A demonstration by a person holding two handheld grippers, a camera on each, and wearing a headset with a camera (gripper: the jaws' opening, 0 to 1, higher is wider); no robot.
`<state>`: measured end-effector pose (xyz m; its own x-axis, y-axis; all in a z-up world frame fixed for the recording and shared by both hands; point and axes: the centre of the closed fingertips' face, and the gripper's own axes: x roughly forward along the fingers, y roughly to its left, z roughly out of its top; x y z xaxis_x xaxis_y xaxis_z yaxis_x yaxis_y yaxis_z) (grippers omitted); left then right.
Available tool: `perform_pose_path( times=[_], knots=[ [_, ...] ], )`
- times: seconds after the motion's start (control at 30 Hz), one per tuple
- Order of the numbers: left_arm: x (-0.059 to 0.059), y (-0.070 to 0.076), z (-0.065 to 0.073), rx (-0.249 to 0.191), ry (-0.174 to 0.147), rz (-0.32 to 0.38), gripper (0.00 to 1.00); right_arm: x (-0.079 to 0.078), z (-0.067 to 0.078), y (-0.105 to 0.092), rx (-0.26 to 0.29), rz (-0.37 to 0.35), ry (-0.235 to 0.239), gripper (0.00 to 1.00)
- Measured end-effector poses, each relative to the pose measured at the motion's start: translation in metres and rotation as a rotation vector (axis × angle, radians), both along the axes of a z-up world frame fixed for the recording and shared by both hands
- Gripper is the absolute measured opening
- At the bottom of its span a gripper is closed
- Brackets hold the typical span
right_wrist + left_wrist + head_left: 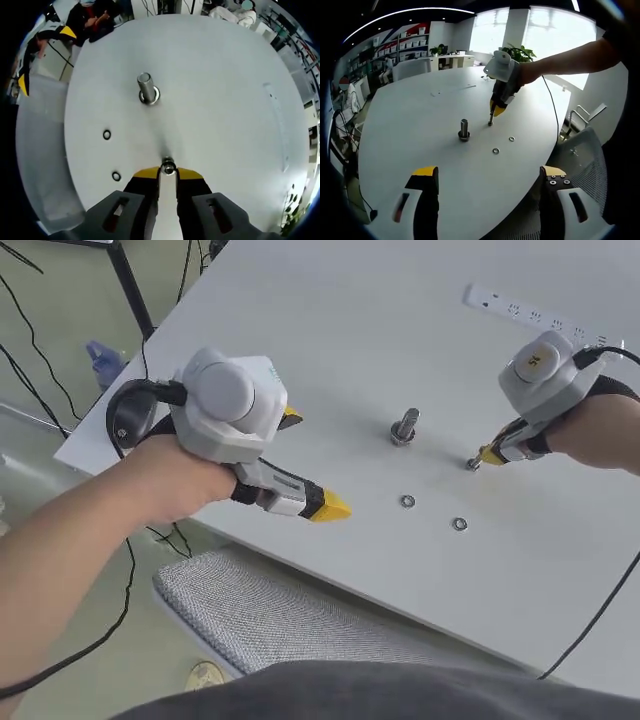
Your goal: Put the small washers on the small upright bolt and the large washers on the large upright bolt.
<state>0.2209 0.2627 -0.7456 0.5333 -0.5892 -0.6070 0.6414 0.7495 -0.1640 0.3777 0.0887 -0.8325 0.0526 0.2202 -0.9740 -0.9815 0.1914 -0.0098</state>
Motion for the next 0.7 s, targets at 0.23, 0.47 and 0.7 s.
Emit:
perform_pose_path(
  times=[0.23, 0.47, 0.7],
  knots=[
    [0.000, 0.001, 0.000, 0.000, 0.003, 0.000, 0.82, -0.003, -0.004, 0.000, -0.008, 0.005, -0.002, 0.13],
    [0.000, 0.002, 0.000, 0.002, 0.004, 0.000, 0.82, -0.005, -0.012, 0.002, -0.016, 0.012, 0.001, 0.13],
    [-0.002, 0.003, 0.001, 0.002, 0.009, 0.003, 0.82, 0.001, -0.024, 0.001, -0.023, 0.017, 0.008, 0.13]
  ],
)
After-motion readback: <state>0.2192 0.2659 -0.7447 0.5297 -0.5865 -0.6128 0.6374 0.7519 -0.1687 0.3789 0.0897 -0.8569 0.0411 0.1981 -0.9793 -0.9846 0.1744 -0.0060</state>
